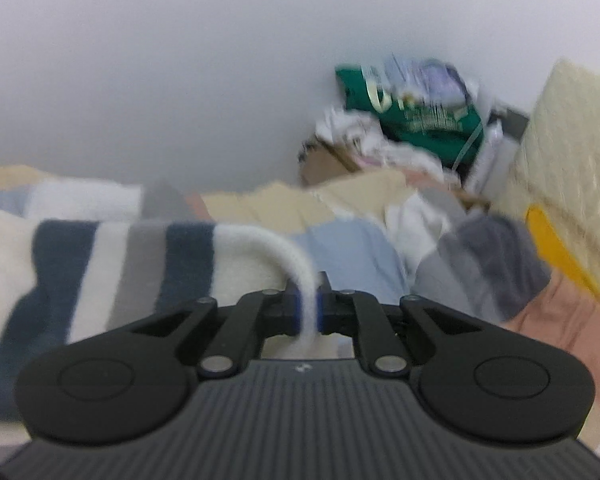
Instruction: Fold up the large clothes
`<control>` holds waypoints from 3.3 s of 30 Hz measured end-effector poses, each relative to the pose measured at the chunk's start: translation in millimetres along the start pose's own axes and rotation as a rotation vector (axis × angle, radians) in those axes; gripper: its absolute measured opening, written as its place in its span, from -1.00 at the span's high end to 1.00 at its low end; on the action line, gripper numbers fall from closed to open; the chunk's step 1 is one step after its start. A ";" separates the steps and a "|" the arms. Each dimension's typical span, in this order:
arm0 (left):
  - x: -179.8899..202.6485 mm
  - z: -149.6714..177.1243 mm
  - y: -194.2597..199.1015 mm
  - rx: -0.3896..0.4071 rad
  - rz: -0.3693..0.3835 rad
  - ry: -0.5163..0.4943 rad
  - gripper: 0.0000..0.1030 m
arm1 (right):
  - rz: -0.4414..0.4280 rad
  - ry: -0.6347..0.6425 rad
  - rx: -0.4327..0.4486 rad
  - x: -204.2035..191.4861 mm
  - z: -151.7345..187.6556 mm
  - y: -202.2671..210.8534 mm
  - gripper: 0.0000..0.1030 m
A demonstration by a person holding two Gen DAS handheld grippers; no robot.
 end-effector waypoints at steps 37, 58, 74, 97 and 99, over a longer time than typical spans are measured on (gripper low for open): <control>-1.5 70.8 132.9 -0.058 0.310 -0.082 -0.01 | -0.578 -0.133 -0.280 -75.9 114.8 204.0 -0.74; 6.1 70.2 86.2 -0.044 -0.161 -0.347 0.84 | -0.523 -0.156 -0.481 -73.1 165.3 173.6 -0.74; -117.9 79.0 48.7 -0.148 -0.366 0.004 0.82 | -0.498 -0.167 -0.489 -71.2 164.4 164.2 -0.74; 69.4 57.5 170.4 0.051 0.307 -0.049 -0.28 | -0.508 -0.326 -0.517 -45.7 164.5 171.4 -0.74; 98.6 78.0 172.4 -0.008 0.414 -0.024 -0.28 | -0.490 -0.363 -0.522 -36.5 163.4 164.6 -0.74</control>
Point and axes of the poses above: each gripper's, at about its wrist camera, not at the fingertips, and y roughly against the way its jaws point, x to its right, z to its underside, the point moved 7 cm from there along -y, roughly the way its jaws point, and after that the axes turned 10 degrees about -y, right-handed, at the moved point
